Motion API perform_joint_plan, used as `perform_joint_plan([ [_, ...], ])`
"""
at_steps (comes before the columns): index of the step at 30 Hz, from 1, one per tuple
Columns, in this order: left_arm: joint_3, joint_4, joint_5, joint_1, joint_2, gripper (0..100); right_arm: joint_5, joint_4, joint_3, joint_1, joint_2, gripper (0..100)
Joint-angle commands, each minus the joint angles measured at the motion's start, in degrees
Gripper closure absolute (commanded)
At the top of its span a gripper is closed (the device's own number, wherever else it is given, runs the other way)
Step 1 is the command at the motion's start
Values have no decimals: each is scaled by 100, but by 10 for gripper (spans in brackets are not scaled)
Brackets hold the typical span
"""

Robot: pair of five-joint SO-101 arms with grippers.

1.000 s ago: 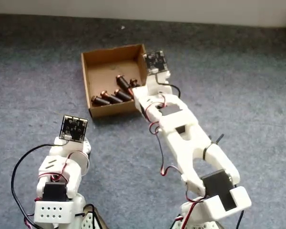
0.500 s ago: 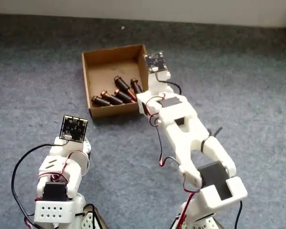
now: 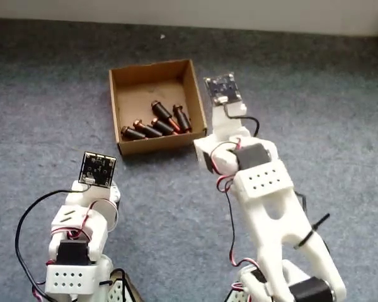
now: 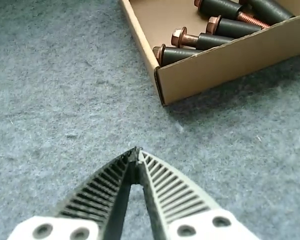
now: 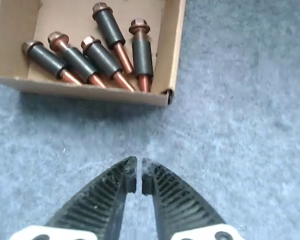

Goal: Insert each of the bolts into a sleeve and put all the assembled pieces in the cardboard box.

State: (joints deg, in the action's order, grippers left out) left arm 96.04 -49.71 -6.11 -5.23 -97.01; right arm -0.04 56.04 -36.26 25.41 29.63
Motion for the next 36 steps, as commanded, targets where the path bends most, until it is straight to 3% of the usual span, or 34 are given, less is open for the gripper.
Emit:
perform_joint_plan([
  [1, 145, -9, -35, 31, 22, 993, 9, 180, -637, 13, 1297, 984],
  [8, 145, -9, -35, 31, 22, 993, 9, 180, -2255, -4, 3732, 984],
  [17, 145, -9, -35, 31, 22, 993, 35, 180, -3758, -629, 6088, 984],
  [23, 145, -9, -35, 40, 22, 993, 712, 180, -4866, -646, 7538, 984],
  [36, 145, -18, -35, 40, 22, 993, 809, 207, -6413, -655, 7556, 984],
])
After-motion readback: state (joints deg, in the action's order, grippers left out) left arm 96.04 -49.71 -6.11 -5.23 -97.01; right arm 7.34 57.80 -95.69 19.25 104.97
